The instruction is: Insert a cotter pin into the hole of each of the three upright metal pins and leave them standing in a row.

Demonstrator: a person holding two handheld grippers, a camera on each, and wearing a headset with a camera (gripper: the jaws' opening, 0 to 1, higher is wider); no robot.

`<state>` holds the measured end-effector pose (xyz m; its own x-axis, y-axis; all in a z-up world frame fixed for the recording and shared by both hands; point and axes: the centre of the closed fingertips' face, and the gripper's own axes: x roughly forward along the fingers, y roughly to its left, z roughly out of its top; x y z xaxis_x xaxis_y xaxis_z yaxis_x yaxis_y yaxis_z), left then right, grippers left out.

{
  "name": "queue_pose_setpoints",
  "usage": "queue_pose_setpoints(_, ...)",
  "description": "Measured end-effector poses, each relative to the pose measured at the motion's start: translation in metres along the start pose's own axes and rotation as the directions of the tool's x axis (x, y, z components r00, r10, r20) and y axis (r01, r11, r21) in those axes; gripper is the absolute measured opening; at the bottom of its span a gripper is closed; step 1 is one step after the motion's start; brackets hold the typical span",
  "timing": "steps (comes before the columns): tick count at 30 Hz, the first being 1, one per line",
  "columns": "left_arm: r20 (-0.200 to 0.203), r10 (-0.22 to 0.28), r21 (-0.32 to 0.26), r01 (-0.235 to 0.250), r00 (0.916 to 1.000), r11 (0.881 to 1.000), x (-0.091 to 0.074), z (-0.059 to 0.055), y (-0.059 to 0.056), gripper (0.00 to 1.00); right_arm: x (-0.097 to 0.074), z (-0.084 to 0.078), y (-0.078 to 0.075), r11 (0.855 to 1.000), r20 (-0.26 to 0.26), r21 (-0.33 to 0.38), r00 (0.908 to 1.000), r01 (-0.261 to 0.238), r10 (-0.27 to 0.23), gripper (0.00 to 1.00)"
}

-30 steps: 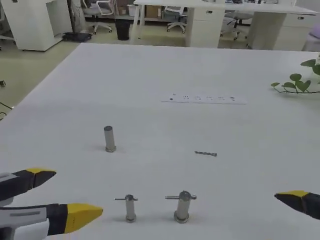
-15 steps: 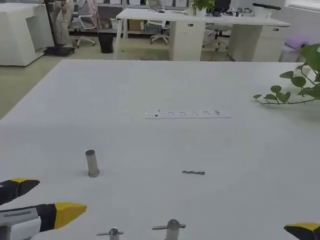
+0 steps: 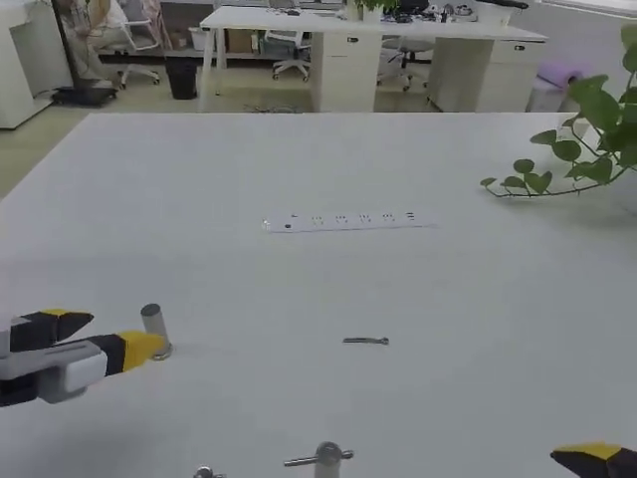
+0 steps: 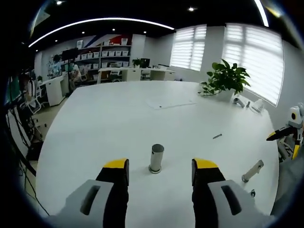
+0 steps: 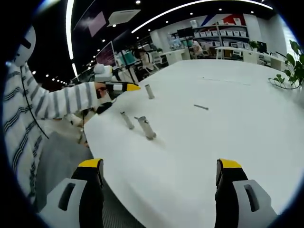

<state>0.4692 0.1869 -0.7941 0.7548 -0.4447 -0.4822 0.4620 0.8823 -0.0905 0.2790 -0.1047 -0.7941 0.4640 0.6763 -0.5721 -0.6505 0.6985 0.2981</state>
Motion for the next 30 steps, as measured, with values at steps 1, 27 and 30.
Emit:
queue_pose_setpoints(1, -0.005, -0.003, 0.005, 0.003, 1.0, 1.0, 0.005, 0.0, -0.001, 0.46, 0.0, 0.0, -0.001, 1.0, 0.002, 0.004, 1.0, 0.004, -0.004, 1.0)
queue_pose_setpoints(27, -0.017, 0.008, -0.048, -0.008, 0.9998, 0.999, 0.047, -0.007, 0.002, 0.13, 0.004, -0.002, -0.01, 0.999, 0.007, 0.041, 0.9998, 0.018, -0.019, 0.99)
queue_pose_setpoints(30, -0.022, 0.002, -0.048, -0.003, 0.9998, 0.999, 0.046, -0.007, 0.001, 0.13, 0.004, -0.001, -0.01, 0.999, 0.013, 0.04, 0.9997, 0.019, -0.019, 0.99)
